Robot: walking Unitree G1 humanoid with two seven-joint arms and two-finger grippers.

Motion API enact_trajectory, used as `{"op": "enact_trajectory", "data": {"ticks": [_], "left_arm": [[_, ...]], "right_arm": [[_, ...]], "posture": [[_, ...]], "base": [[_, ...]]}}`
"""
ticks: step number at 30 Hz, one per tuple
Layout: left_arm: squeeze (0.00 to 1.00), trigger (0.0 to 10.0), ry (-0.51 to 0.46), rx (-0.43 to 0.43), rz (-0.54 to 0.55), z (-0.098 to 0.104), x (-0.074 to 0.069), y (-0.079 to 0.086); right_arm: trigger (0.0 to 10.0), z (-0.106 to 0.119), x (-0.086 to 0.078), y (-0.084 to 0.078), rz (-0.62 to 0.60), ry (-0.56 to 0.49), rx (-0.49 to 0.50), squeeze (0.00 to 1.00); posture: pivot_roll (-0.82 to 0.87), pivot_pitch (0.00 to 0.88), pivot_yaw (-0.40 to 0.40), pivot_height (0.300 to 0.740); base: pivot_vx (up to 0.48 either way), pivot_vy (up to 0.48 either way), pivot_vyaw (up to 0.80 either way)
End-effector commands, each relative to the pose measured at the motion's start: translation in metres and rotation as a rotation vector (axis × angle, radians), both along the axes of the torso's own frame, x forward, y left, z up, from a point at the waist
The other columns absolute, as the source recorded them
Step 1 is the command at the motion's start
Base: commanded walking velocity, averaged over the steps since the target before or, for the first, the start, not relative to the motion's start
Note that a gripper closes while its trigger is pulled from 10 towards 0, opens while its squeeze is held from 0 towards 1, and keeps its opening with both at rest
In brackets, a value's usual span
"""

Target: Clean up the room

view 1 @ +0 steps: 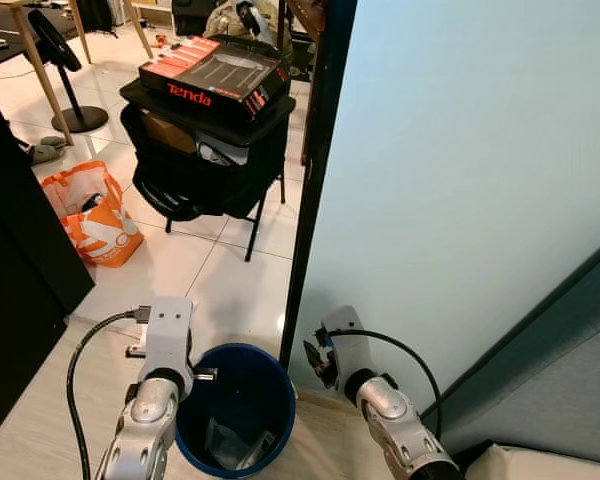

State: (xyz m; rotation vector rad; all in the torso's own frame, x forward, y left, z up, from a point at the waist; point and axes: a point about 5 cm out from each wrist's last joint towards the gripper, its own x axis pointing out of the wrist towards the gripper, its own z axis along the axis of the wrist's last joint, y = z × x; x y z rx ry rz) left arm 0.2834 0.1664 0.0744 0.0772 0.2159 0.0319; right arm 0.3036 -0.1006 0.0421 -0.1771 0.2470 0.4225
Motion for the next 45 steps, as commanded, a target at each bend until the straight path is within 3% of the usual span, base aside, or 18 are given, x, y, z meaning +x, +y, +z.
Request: {"op": "enact_trajectory", "data": {"ticks": [1,9,30,45], "left_arm": [[0.0,10.0,0.022,0.02,-0.008,-0.004,-0.003,-0.001],[0.0,10.0,0.099,0.04,-0.088,-0.015,0.0,-0.009],[0.0,10.0,0.095,0.113,-0.114,-0.013,0.0,-0.001],[0.0,10.0,0.111,0.144,-0.135,-0.013,0.002,0.006]], "right_arm": [[10.0,-0.008,-0.004,0.0,-0.005,0.04,0.0,0.0],[10.0,-0.012,-0.007,-0.001,-0.015,0.076,0.027,0.0],[10.0,-0.016,-0.013,0.007,0.07,0.131,0.048,0.0],[10.0,-0.017,-0.014,0.007,0.129,0.157,0.04,0.0]], "posture": [[0.06,0.122,-0.051,0.74],[0.05,0.117,-0.046,0.725],[0.06,0.123,-0.044,0.65],[0.06,0.137,-0.037,0.645]], "base": [[0.0,0.0,0.0],[0.0,0.0,0.0],[0.0,0.0,0.0],[0.0,0.0,0.0]]}}
